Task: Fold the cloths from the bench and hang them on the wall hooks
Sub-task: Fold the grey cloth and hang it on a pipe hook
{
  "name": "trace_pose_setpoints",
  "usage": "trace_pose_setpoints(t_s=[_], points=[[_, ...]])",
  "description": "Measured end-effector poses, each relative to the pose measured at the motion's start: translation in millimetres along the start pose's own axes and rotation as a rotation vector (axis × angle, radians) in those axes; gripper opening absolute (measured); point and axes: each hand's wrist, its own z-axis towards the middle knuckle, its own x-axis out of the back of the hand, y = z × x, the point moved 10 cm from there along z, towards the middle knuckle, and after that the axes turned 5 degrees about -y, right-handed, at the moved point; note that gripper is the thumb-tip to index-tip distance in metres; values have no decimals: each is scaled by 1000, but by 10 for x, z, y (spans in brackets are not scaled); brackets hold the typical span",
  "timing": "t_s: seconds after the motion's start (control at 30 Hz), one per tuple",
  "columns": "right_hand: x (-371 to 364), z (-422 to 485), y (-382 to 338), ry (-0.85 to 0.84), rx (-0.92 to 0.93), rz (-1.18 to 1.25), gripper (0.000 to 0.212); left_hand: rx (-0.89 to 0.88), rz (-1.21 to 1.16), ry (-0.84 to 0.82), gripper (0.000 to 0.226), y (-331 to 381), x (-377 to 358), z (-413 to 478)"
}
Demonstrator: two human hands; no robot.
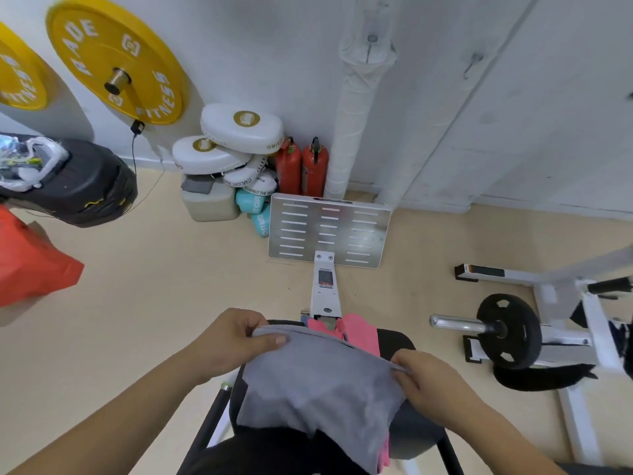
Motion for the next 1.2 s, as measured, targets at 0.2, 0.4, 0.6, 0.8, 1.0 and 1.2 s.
trace_pose_setpoints(t_s=[0.2, 0.4, 0.6, 0.8, 1.0, 1.2], points=[[725, -727, -419, 123, 47, 442, 20, -157, -2, 71, 43, 610, 310, -290], [1189, -1116, -474, 302, 56, 534, 26, -255, -43, 122, 30, 1058, 358, -464], [1386, -1339, -312, 338, -18, 555, 19, -356, -19, 188, 37, 1440, 336, -670], [1465, -1498, -216, 344, 30, 216, 11, -428, 147, 222, 14, 1839, 181, -880], [1565, -1577, -59, 409, 96, 88, 16, -382, 397, 106, 13, 1760, 83, -918], [1781, -1414, -336, 519, 163, -283, 13, -410, 569, 331, 13, 1884, 231, -908]])
